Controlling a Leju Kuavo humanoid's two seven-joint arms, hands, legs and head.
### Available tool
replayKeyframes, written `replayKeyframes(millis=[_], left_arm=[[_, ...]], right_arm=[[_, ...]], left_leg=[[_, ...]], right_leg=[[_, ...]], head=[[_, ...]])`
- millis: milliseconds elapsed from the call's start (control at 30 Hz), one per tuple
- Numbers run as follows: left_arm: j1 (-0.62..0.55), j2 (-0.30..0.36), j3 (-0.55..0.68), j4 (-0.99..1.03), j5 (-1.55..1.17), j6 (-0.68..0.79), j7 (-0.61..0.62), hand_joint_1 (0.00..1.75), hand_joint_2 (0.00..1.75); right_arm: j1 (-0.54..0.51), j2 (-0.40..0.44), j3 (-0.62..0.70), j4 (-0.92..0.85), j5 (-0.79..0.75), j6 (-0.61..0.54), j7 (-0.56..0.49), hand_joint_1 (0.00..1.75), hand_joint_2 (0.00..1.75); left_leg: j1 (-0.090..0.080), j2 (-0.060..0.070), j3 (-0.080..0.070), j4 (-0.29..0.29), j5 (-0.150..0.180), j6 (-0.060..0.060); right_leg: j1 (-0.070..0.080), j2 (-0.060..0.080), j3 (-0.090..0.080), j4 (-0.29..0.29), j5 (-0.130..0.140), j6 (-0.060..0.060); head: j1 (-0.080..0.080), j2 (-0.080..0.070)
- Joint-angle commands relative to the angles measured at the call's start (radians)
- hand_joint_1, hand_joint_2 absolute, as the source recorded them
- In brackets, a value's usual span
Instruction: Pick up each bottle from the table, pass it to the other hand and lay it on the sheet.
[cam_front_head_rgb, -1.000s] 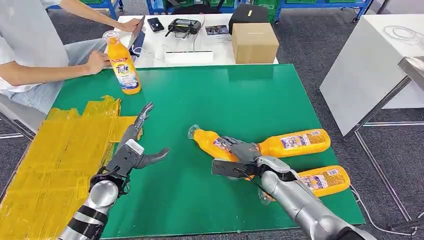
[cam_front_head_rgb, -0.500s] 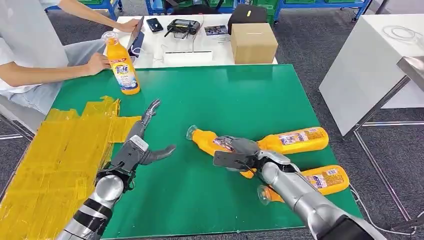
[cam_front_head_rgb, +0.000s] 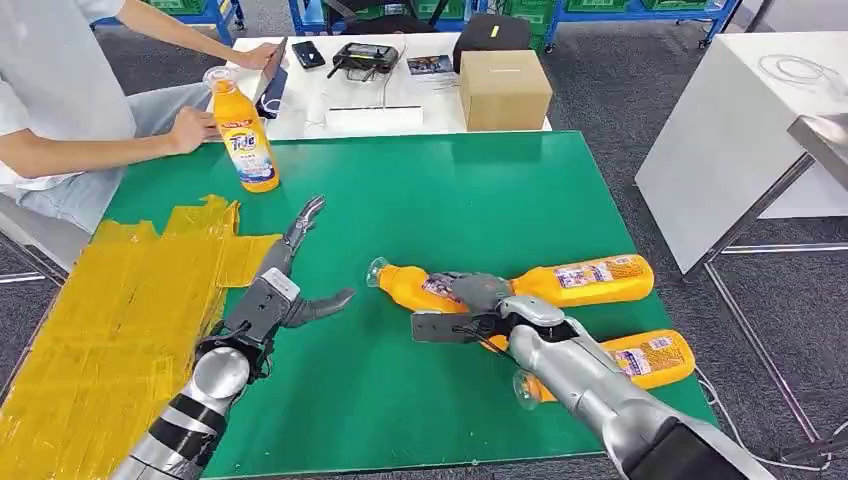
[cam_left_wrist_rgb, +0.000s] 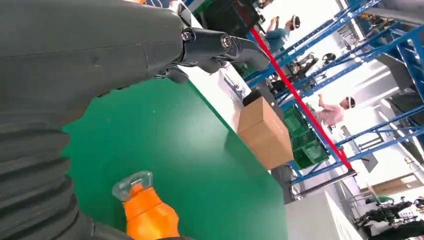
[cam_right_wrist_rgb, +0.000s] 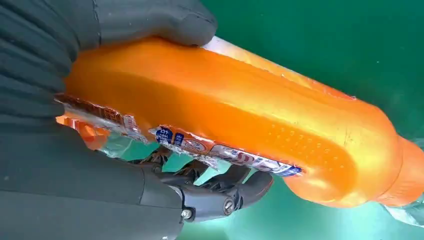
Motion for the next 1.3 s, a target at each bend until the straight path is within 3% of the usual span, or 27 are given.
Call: replayKeyframes(millis=[33,67,100,133,200,433,1067,1100,1133,1167,1300], left_arm=[[0.012,0.011,0.003,0.013,-0.009,0.007,0.013,0.00,1.75],[0.018,0.011,0.008,0.004,-0.012,0.005,0.013,0.00,1.75],[0.020,0.011,0.012,0.001,-0.015,0.003,0.014,0.00,1.75],[0.022,0.010,0.014,-0.001,-0.016,0.002,0.014,0.00,1.75],[0.029,0.008,0.024,-0.010,-0.020,-0.003,0.015,0.00,1.75],[0.031,0.006,0.030,-0.016,-0.024,-0.011,0.016,0.00,1.75],[0.023,-0.004,0.040,-0.017,-0.029,-0.039,0.018,0.00,1.75],[0.024,-0.004,0.041,-0.017,-0.029,-0.039,0.018,0.00,1.75],[0.028,-0.004,0.044,-0.019,-0.029,-0.039,0.018,0.00,1.75],[0.034,-0.002,0.047,-0.023,-0.029,-0.039,0.020,0.00,1.75],[0.052,0.000,0.059,-0.037,-0.033,-0.039,0.027,0.00,1.75]], right_arm=[[0.081,0.027,0.185,0.052,0.150,-0.096,0.011,1.75,1.75],[0.081,0.024,0.207,0.029,0.175,-0.109,0.000,1.75,1.75],[0.081,0.023,0.211,0.012,0.177,-0.112,-0.007,1.75,1.75],[0.079,0.019,0.220,0.002,0.192,-0.127,-0.012,1.75,1.75],[0.079,0.014,0.238,-0.029,0.224,-0.161,-0.033,1.75,1.75],[0.083,0.002,0.240,-0.059,0.244,-0.202,-0.064,1.75,1.75],[0.134,-0.052,0.215,-0.169,0.314,-0.355,-0.203,1.75,1.75],[0.136,-0.051,0.208,-0.166,0.318,-0.360,-0.202,1.52,1.75],[0.141,-0.048,0.194,-0.166,0.333,-0.380,-0.189,0.45,1.75],[0.148,-0.042,0.178,-0.170,0.339,-0.393,-0.171,0.00,1.75],[0.165,-0.031,0.149,-0.203,0.374,-0.404,-0.123,0.00,1.75]], left_leg=[[0.001,-0.001,-0.004,0.001,0.001,-0.001],[0.002,-0.004,-0.013,-0.003,0.006,-0.001],[0.001,0.000,-0.007,0.000,0.002,-0.001],[0.002,-0.001,-0.011,-0.002,0.004,-0.001],[0.002,0.000,-0.006,0.001,0.002,-0.001],[0.001,-0.001,-0.005,0.000,0.001,0.000],[0.001,-0.004,-0.017,0.000,0.002,0.000],[0.001,-0.004,-0.017,0.000,0.002,0.000],[0.001,-0.005,-0.018,-0.001,0.002,0.000],[0.001,-0.004,-0.018,0.000,0.002,0.000],[0.001,-0.003,-0.019,0.000,0.001,0.000]], right_leg=[[0.001,0.000,-0.004,0.000,0.001,-0.001],[0.003,-0.003,-0.011,-0.005,0.006,-0.002],[0.002,0.000,0.000,-0.001,0.003,-0.001],[0.003,-0.001,-0.001,-0.003,0.005,-0.001],[0.003,0.000,0.005,0.000,0.002,-0.001],[0.002,-0.001,0.007,0.000,0.001,-0.001],[0.003,-0.004,-0.003,-0.001,0.000,-0.001],[0.002,-0.003,-0.003,-0.001,0.000,0.000],[0.003,-0.004,-0.004,-0.002,0.001,-0.001],[0.002,-0.003,-0.004,-0.001,0.000,0.000],[0.002,-0.001,-0.006,0.000,0.000,0.000]], head=[[0.000,0.000],[0.000,0.000],[0.000,0.000],[0.000,0.000],[0.000,0.000],[0.000,0.000],[0.000,0.000],[0.000,0.000],[0.000,0.000],[0.000,0.000],[0.000,0.000]])
